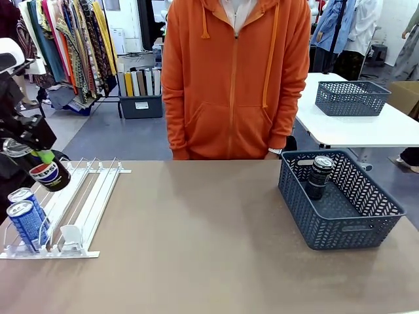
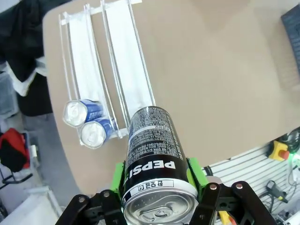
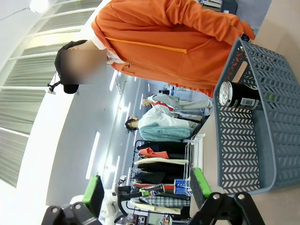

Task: Retrieve and store the cans from the dispenser.
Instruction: Pick up the last remaining can from one row of the Automatic Can Dispenser and place it in the middle of the table.

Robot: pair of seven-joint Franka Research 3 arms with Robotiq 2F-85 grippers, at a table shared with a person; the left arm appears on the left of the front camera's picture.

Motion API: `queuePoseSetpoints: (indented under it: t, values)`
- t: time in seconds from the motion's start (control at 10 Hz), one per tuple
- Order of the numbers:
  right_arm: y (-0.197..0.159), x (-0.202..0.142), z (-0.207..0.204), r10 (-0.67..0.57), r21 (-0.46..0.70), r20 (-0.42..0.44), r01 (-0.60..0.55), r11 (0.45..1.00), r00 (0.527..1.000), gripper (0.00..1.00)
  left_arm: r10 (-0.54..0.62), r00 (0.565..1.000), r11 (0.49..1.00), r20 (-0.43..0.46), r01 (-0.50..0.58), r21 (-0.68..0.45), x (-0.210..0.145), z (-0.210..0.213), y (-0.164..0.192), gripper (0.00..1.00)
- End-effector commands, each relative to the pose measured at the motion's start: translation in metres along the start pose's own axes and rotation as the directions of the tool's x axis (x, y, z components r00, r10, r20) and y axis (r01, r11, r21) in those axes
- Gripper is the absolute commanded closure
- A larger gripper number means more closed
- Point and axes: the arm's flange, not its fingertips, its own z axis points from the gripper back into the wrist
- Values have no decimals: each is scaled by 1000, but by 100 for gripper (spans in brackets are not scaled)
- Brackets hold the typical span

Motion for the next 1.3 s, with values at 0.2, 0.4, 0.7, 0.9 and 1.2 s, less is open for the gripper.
queuePoseSetpoints:
  t: [0.2,0.4,0.7,0.9,1.2]
  values:
    - [5,-1,2,-13,1,-7,13,1000,1000,0,-137,990,975,-14,132,-176,55,-61,-82,100]
    - [5,-1,2,-13,1,-7,13,1000,1000,0,-248,966,955,-72,232,-183,83,-111,-175,100]
    - [5,-1,2,-13,1,-7,13,1000,1000,0,-311,941,949,-136,298,-104,104,-193,-269,100]
    - [5,-1,2,-13,1,-7,13,1000,1000,0,-345,923,939,-168,340,-57,108,-237,-298,100]
    - [5,-1,2,-13,1,-7,13,1000,1000,0,-330,914,942,-235,335,-21,113,-271,-312,100]
